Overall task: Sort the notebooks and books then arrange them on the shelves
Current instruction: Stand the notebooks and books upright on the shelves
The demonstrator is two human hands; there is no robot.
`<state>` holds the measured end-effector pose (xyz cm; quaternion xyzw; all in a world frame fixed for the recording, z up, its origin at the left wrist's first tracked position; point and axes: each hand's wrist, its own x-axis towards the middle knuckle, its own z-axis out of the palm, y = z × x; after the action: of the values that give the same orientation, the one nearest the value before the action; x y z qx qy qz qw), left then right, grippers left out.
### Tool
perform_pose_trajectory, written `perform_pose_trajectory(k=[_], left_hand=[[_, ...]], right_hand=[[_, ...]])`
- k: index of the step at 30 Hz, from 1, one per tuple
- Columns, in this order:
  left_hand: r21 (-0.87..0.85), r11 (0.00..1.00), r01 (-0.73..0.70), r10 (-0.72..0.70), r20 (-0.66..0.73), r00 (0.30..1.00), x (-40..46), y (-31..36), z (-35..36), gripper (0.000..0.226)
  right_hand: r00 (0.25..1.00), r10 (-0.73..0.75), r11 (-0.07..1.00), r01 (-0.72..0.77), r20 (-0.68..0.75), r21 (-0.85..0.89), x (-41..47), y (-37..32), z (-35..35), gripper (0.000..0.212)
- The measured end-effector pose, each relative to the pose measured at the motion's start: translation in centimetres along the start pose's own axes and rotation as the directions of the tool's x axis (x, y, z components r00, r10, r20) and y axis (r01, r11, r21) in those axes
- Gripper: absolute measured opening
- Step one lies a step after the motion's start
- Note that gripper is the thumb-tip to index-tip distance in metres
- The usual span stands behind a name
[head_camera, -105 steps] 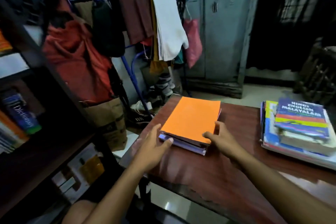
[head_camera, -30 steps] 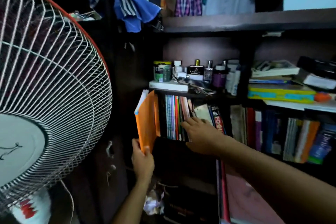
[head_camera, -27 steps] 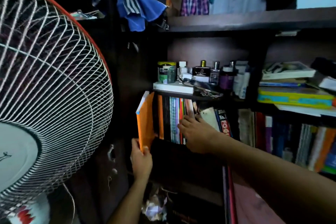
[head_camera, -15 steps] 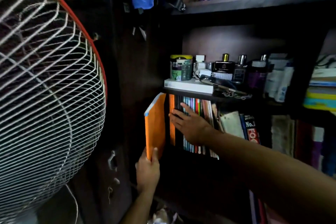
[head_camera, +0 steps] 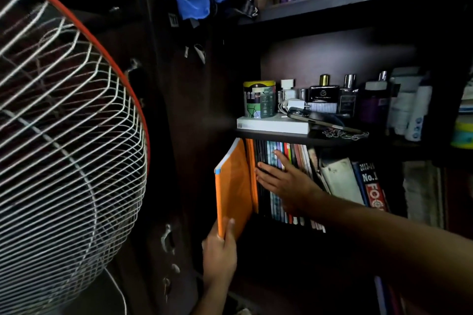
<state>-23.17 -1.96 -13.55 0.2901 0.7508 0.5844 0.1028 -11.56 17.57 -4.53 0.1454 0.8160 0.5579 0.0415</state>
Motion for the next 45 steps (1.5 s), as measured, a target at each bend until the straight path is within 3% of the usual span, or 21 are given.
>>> perform_pose_trajectory(k=[4,10,15,21,35,41,43,45], left_hand=[[0.010,1.000,-0.016,0.016,0.008,1.000,-0.1,0.1,-0.3,0.045],[0.026,0.998,-0.052,0.051,0.036,0.998,0.3,-0.7,-0.2,0.049],[0.015,0.998,-0.065,0.065,0.015,0.998,0.6,-1.0,0.1,0.049],[-0.010,1.000,-0.024,0.024,-0.018,1.000,0.7,-0.9,0.2,0.041],[0.013,1.000,-0.024,0.022,0.118,0.993,1.1,-0.9,0.2,0.035],[-0.127,0.987,0.093,-0.076,0.131,0.988,1.8,-0.1,0.1,0.030],[-0.154,0.981,0.120,-0.091,0.181,0.979,2.0,-0.4,0.0,0.030],[-0.130,0.988,0.083,-0.051,0.235,0.971,1.8,-0.5,-0.1,0.027]], right_hand=[[0.999,-0.026,1.000,0.026,-0.019,0.017,0.3,-0.3,-0.4,0.090],[0.984,-0.048,0.994,0.064,-0.174,0.089,2.9,0.2,-2.9,0.037],[0.965,-0.049,0.982,0.094,-0.258,0.162,3.3,0.8,-3.0,0.031],[0.999,-0.018,0.984,0.025,-0.043,0.177,3.1,-0.5,-3.6,0.031],[0.976,0.168,0.878,-0.211,0.136,0.430,-0.4,-0.4,-3.4,0.033],[0.922,0.302,0.722,-0.388,0.243,0.573,-0.5,-2.3,-4.4,0.050],[0.894,0.347,0.583,-0.442,0.283,0.681,-0.6,-3.1,-4.5,0.069],[0.857,0.390,0.378,-0.482,0.336,0.790,-0.7,-4.1,-5.0,0.083]])
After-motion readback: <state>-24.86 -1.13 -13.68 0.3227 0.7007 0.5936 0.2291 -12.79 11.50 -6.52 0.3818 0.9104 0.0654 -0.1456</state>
